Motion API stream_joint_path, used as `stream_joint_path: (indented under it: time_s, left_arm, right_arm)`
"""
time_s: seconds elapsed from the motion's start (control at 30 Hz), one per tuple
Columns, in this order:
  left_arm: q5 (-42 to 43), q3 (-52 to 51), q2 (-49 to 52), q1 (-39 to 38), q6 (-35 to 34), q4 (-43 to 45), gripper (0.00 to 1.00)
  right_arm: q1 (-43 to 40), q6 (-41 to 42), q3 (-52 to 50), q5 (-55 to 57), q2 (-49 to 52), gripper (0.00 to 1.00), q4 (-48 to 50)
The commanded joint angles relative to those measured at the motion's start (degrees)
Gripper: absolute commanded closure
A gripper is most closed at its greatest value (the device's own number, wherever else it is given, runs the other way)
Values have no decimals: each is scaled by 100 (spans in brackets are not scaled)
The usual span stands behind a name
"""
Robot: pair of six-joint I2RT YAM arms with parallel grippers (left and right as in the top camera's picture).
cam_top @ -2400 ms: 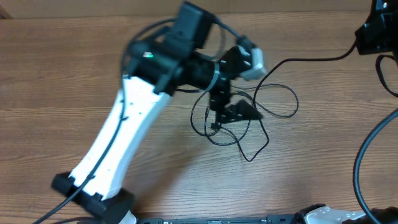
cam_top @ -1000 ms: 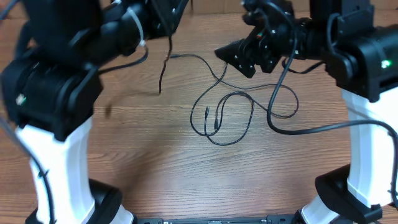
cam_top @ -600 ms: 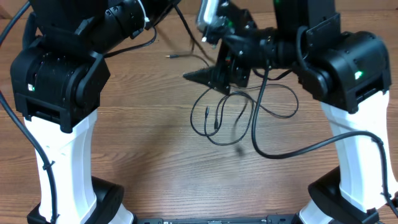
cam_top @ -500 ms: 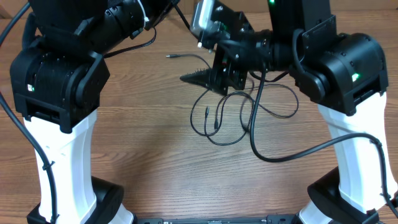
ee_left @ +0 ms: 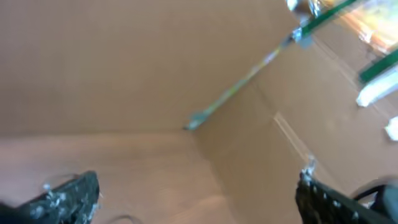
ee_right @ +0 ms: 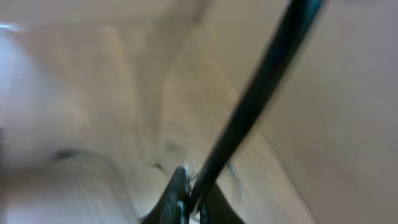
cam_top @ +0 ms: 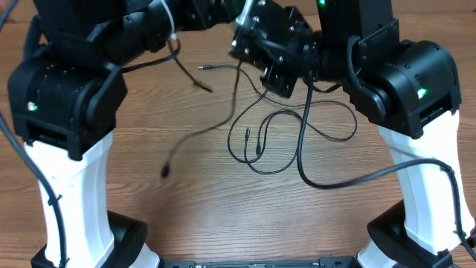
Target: Untangle cables
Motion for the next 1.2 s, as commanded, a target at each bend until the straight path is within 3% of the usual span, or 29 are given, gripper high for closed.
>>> stream_joint_path:
  time_s: [0.0, 0.1, 0.17, 0.2, 0.37, 0.53, 0.77, 0.93, 1.17]
  left_arm:
    - [306, 26, -166, -31, 3289, -715, 0]
    - [92, 26, -212, -31, 4006, -1032, 0]
    - [66, 26, -227, -31, 4269, -1067, 11]
    - [66, 26, -236, -31, 4371, -1069, 0]
    - [76, 24, -249, -33, 4446, -1261, 0]
    - [68, 20, -212, -31, 4656, -1674, 0]
    - [761, 17, -122, -136, 6376, -2975, 0]
    - [588, 17, -122, -354, 6387, -3241, 0]
    - [-107, 17, -122, -435, 5941, -2680, 0]
  right_arm:
    - [-345, 313, 74, 1410, -26, 96, 857]
    - [-800, 315, 74, 1823, -24, 96, 1729]
    - [-1145, 437, 74, 2044, -20, 96, 2365]
    - [-1300, 562, 74, 2124, -13, 96, 2647]
    - [-2208, 1047, 74, 2295, 105, 96, 3812]
    - [-2889, 809, 74, 2618, 380, 96, 4666]
    - [-3838, 796, 74, 2618, 1353, 96, 5963]
    - [-4389, 704, 74, 2621, 2120, 96, 7401]
    - [-5088, 686, 74, 3303, 2601, 96, 9232]
